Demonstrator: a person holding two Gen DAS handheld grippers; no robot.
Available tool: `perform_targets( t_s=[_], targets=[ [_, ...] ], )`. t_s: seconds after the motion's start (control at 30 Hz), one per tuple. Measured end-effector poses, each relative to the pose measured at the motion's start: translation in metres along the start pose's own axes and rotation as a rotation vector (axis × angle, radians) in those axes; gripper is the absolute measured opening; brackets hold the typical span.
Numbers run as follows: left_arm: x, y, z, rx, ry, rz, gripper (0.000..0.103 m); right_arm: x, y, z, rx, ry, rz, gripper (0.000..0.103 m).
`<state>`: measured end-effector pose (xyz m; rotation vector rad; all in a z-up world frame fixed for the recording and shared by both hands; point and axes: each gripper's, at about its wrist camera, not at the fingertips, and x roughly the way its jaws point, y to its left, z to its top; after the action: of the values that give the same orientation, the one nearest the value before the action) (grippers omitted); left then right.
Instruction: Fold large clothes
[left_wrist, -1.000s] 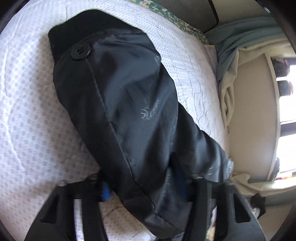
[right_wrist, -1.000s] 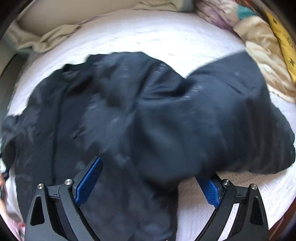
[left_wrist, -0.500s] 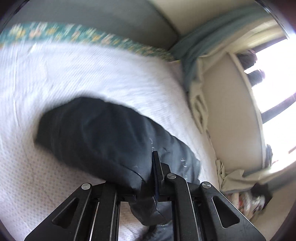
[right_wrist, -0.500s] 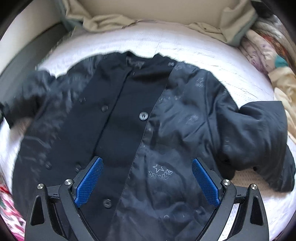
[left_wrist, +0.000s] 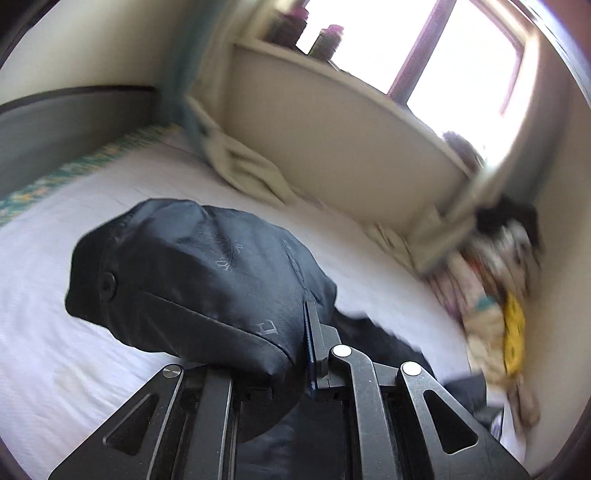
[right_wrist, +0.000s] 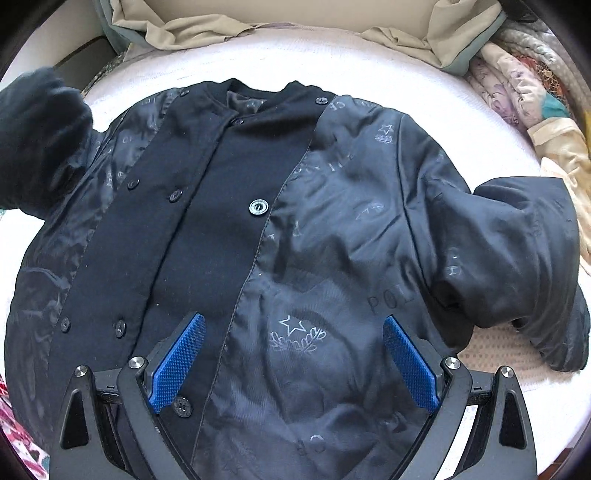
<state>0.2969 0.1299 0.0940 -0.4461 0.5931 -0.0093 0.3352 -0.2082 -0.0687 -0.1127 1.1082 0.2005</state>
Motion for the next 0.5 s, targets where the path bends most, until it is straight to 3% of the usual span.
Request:
perform_targets(
  t_s=[0.2, 0.3, 0.4, 0.43, 0.47, 0.5],
  targets=[
    [0.082, -0.050, -0.074, 0.110, 0.264, -0.031, 0.016, 0.001, 0.000, -0.003, -0.012, -0.001, -0.027, 0.096],
    [0.099, -0.061, -0.105, 0.138, 0.358, -0.025, 0.019, 0.005, 0.003, -0.006, -0.032, 0.008, -0.043, 0.096],
    [0.096, -0.069, -0.120, 0.173, 0.417, -0.046, 0.057, 0.015, 0.005, -0.011, -0.054, 0.033, -0.060, 0.096],
    [0.091, -0.071, -0.123, 0.179, 0.420, -0.061, 0.078, 0.017, 0.006, -0.012, -0.058, 0.038, -0.063, 0.096],
    [0.085, -0.072, -0.124, 0.186, 0.413, -0.066, 0.088, 0.020, 0.007, -0.012, -0.062, 0.042, -0.067, 0.096],
    [0.078, -0.074, -0.125, 0.197, 0.402, -0.064, 0.090, 0.022, 0.008, -0.013, -0.068, 0.046, -0.073, 0.096]
  ],
)
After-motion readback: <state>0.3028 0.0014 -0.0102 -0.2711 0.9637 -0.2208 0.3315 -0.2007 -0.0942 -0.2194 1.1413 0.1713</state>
